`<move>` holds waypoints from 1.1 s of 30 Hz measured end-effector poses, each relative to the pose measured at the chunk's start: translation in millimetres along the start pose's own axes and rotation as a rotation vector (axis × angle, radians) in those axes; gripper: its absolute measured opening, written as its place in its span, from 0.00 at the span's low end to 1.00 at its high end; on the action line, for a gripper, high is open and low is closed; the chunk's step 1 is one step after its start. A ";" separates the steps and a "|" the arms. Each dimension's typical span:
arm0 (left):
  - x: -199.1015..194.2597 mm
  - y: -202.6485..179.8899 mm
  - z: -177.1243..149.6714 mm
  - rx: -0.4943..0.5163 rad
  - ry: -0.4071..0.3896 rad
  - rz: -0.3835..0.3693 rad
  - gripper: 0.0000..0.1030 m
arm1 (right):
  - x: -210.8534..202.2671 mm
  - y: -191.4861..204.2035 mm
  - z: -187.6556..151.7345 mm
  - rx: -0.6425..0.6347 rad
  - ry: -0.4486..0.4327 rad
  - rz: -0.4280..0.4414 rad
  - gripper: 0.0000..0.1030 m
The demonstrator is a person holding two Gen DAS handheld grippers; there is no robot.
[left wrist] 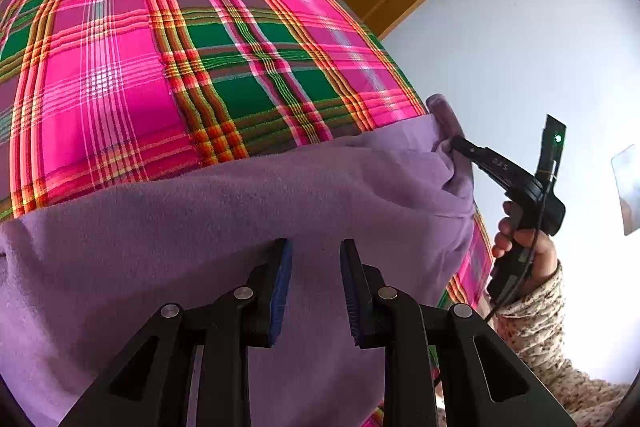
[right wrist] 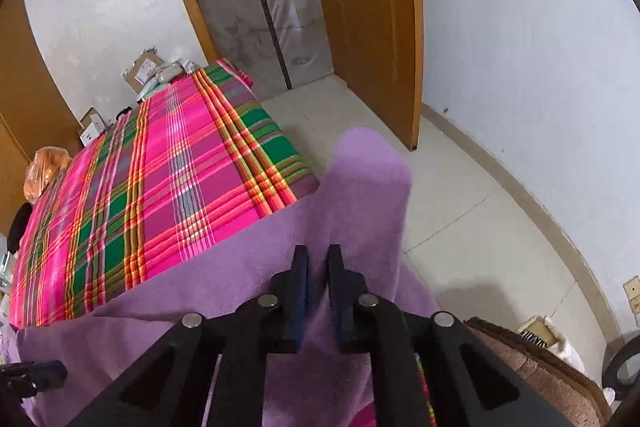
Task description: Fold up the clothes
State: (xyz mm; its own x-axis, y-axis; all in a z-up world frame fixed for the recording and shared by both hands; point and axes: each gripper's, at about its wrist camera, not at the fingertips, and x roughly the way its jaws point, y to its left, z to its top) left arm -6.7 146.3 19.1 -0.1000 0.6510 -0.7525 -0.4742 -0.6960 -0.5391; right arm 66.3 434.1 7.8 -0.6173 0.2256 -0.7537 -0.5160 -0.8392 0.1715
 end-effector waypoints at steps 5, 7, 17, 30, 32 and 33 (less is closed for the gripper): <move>-3.4 -1.1 0.1 -0.008 -0.023 0.002 0.25 | -23.7 -4.4 8.1 0.029 -0.113 0.008 0.09; -5.7 -1.4 0.3 -0.011 -0.037 0.006 0.25 | -31.3 -4.6 11.5 0.034 -0.150 0.001 0.08; -3.9 -2.0 0.3 -0.022 -0.054 0.026 0.25 | 16.8 -11.4 14.5 0.070 -0.038 -0.066 0.12; 1.5 -12.1 2.2 0.018 -0.048 0.026 0.25 | -23.9 -48.0 -20.4 0.176 -0.135 -0.001 0.25; 3.3 -15.8 3.0 0.031 -0.047 0.029 0.25 | -22.4 -46.3 -28.1 0.165 -0.105 0.029 0.25; 4.2 -17.7 3.6 0.038 -0.048 0.030 0.25 | -20.6 -43.7 -30.6 0.150 -0.092 0.038 0.25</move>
State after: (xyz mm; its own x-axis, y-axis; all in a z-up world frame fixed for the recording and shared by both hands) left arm -1.8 162.4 26.8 -0.1560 0.6440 -0.7490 -0.5028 -0.7044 -0.5010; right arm 119.8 451.0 -3.6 -0.6866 0.2453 -0.6844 -0.5697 -0.7663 0.2968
